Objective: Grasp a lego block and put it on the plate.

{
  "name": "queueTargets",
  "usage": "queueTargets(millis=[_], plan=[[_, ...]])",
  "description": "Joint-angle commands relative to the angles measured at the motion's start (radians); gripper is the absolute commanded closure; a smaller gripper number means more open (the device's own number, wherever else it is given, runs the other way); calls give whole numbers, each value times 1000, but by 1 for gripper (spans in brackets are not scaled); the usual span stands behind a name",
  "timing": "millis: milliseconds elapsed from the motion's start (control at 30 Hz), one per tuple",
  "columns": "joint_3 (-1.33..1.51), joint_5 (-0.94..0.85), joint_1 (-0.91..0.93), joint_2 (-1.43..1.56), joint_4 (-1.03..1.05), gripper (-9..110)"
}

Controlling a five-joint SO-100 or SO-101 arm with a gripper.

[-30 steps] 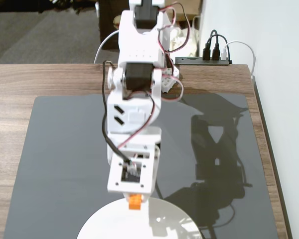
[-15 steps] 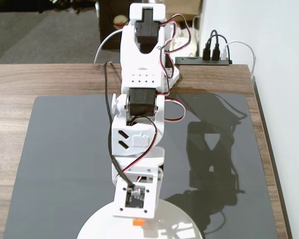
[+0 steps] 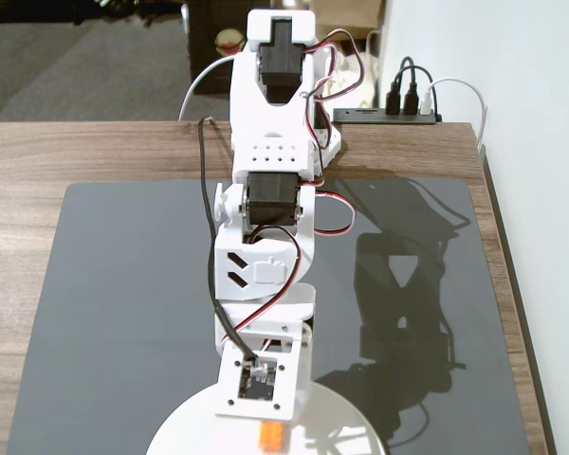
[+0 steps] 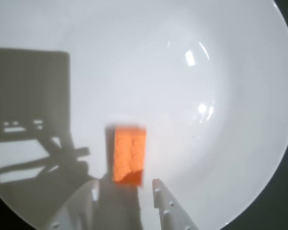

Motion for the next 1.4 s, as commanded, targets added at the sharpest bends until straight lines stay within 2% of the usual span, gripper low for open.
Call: queueTargets(millis=[0, 100, 500, 733, 933, 1067, 1367], plan=[[-49, 5, 6, 17, -2, 79], [-49, 9, 12, 20, 0, 73], [-35, 32, 18, 67, 15, 73], [46, 67, 25, 201, 6, 73], [91, 81, 28, 307, 80, 74], [196, 81, 28, 394, 107, 74], [566, 114, 20, 630, 23, 74]])
